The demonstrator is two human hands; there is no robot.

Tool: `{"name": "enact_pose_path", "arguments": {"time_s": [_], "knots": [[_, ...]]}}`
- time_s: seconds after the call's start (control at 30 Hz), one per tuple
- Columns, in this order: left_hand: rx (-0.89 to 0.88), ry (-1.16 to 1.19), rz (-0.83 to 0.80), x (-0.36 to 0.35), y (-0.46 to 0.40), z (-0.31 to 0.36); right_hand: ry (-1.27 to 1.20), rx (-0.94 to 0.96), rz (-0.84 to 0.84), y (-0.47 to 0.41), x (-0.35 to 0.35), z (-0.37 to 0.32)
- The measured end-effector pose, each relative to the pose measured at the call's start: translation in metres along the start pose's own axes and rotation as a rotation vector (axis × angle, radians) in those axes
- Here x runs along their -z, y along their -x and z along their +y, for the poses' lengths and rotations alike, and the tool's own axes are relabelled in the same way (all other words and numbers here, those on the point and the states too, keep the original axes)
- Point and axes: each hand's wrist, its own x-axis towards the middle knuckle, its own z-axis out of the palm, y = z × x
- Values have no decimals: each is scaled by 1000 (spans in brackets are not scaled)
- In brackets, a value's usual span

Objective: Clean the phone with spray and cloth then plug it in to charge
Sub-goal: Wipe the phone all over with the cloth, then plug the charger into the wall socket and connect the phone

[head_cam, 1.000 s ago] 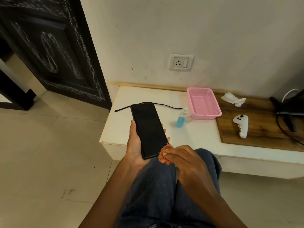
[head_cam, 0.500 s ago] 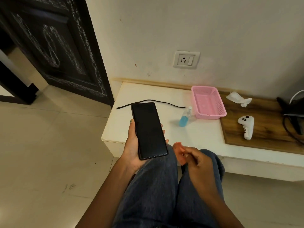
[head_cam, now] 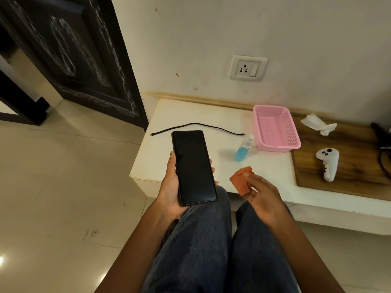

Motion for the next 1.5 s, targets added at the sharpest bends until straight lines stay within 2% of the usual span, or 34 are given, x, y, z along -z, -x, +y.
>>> {"name": "enact_pose_path", "arguments": {"time_s": [0.13,0.27,0.43,0.67,0.77,0.87,0.9,1.0,1.13,1.2,1.5], "knots": [[9,-15,-7,0,-8,0,600,162,224,-50,4,-5],[26,-29,8,-1,-15,-1,983,153,203,-101,6,-5],[44,-42,14,-3,-23,-2,1074,81,178,-144,18,2],[68,-37,34,3,-31,-3,1186,247,390,-156,34,9],[58,-49,59,7,-32,-5,1163,275,431,-148,34,10],[48,-71,110,13,-32,-5,1054,316,509,-127,22,10],[43,-97,140,14,-32,-5,1003,356,488,-118,15,11],[55,-218,266,14,-35,-4,827,378,253,-87,-8,15],[70,-437,422,6,-53,-4,536,135,-94,-54,-42,21],[87,-473,422,4,-67,-3,475,82,-164,-50,-52,25],[107,-800,440,16,-145,1,511,-18,-59,-99,-67,16]]}}
